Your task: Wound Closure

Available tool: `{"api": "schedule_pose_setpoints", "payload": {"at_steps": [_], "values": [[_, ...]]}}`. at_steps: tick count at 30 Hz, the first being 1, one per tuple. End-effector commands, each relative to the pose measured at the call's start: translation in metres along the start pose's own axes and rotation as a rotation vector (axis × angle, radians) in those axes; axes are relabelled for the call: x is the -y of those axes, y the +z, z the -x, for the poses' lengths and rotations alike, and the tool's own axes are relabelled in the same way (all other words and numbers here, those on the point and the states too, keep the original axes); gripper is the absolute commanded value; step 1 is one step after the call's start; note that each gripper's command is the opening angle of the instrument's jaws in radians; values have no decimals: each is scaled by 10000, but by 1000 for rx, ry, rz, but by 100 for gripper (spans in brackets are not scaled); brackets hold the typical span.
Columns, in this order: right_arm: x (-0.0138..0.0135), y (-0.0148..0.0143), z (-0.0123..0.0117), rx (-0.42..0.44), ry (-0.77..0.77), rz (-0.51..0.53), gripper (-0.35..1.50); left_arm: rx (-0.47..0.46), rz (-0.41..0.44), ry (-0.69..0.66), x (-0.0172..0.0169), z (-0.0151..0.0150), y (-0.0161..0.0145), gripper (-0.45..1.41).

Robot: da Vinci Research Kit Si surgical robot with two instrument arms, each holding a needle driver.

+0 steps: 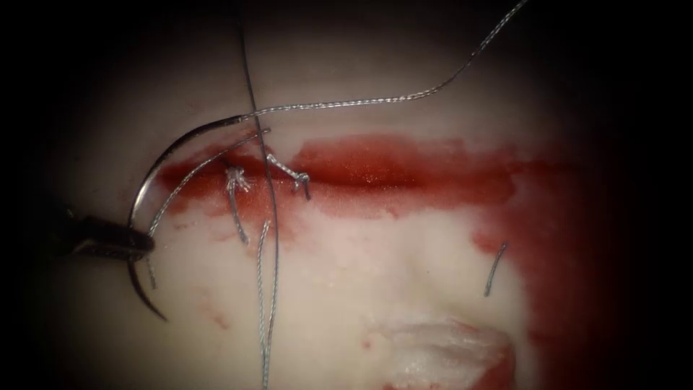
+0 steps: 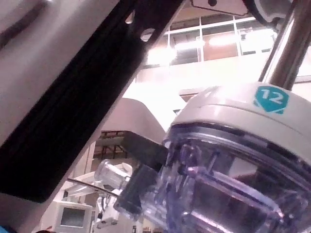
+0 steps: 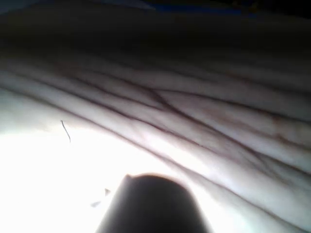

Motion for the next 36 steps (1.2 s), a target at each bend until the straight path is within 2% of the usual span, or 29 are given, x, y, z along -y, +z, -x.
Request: {"api": "schedule_pose_setpoints", "payload": {"at_steps": [1,4,6,10,15,17,18,19,20,23,26,27,28,29,33,36], "values": [[2,-3,-15,-11,-19,45,73,20,-7,1,11,10,-2,-45],[-1,-10,-20,43,-79,148,71,72,-15,13,3,24,-6,-45],[-5,-12,-21,79,-131,229,71,102,13,32,-5,32,-6,-45],[-19,-12,-20,130,-202,365,71,182,146,67,-29,51,-6,-45],[-54,-5,-9,129,-297,607,71,212,156,48,-44,67,-12,-45],[-70,-3,-7,128,-307,643,69,219,157,38,-47,71,-16,-45],[-78,-3,-8,114,-307,649,79,223,157,34,-48,72,-17,-45],[-83,-4,-9,96,-304,643,105,230,156,30,-49,72,-17,-45],[-86,-6,-10,85,-297,624,105,226,158,21,-50,72,-17,-45],[-80,-13,-14,45,-215,482,100,219,167,10,-50,70,-12,-45],[-55,-17,-17,50,-137,287,76,213,170,5,-49,67,-6,-45],[-42,-16,-16,82,-121,208,37,213,171,2,-49,66,-5,-45],[-31,-13,-15,99,-113,161,-11,213,171,0,-48,65,-3,-45],[-21,-10,-12,113,-107,117,-35,216,171,-2,-48,64,-2,-45],[24,22,3,117,-62,20,-35,212,173,3,-46,62,2,-45],[47,61,16,134,-67,-31,-35,202,177,13,-44,60,4,-45]]}}
